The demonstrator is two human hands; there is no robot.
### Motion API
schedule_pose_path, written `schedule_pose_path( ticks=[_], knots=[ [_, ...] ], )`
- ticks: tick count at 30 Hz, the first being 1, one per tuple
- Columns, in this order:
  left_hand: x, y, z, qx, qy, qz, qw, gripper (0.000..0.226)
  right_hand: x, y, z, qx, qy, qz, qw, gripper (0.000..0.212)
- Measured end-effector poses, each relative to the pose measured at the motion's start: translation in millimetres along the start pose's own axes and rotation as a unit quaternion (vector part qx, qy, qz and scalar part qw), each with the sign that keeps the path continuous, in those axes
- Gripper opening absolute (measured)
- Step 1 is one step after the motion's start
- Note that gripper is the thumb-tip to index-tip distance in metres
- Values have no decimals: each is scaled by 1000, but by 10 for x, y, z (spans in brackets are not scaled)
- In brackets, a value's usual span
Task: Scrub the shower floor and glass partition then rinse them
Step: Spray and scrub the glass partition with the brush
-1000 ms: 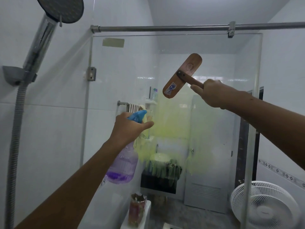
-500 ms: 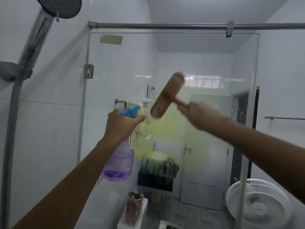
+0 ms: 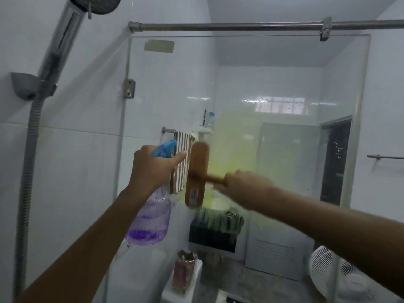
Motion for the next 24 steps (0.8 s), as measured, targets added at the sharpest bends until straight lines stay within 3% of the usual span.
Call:
schedule_pose_path(
  ticks=[2,8,10,14,18,22,24],
  knots=[
    [0,-23,5,1,-4,6,1000,40,44,-109,-110,35,-35,31,998,55],
    [3,-140,83,2,20,25,999,42,-430,154,638,-142,101,-84,981,53],
    [7,-147,106,-1,25,33,999,45,-305,-13,398,-133,67,-64,987,49],
    [51,-66,134,0,10,30,1000,39,181,-414,-447,5,-62,23,998,51],
    [70,-65,192,-8,11,30,999,40,-93,-258,-51,-17,6,3,1000,53],
    [87,-59,188,-15,5,20,1000,38,-422,-2,505,-131,94,-74,984,55],
    [101,-62,201,-18,9,23,1000,40,-294,-79,336,-139,78,-68,985,50]
  ],
)
Point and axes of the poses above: each hand's wrist, its own x-axis away from the middle knuckle, its own z-axis out of the back of the hand, y = z × x, the point moved 2 cm from there along -x, towards the middle knuckle, and after that the axes turned 12 degrees about -z, right-handed, at the moved point
